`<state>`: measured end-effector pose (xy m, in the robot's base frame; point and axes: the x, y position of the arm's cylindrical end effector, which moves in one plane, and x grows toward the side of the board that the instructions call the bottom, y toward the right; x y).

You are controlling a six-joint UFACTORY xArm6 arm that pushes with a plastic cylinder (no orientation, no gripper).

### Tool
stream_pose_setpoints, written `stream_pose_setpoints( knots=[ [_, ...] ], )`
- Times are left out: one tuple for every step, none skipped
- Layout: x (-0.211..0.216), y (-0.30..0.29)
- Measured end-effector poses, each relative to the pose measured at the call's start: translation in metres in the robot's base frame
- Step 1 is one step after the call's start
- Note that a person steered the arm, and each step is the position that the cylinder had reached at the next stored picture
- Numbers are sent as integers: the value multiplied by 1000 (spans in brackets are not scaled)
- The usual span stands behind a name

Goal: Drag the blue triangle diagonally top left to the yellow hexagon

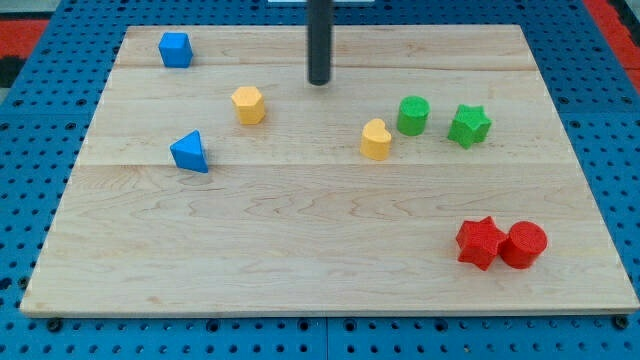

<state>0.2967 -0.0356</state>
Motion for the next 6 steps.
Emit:
stream_pose_setpoints(
  knots=[
    [-11,-86],
    [31,-96],
    [88,-17],
    [104,-3],
    [159,-43],
    [184,-106]
  ],
)
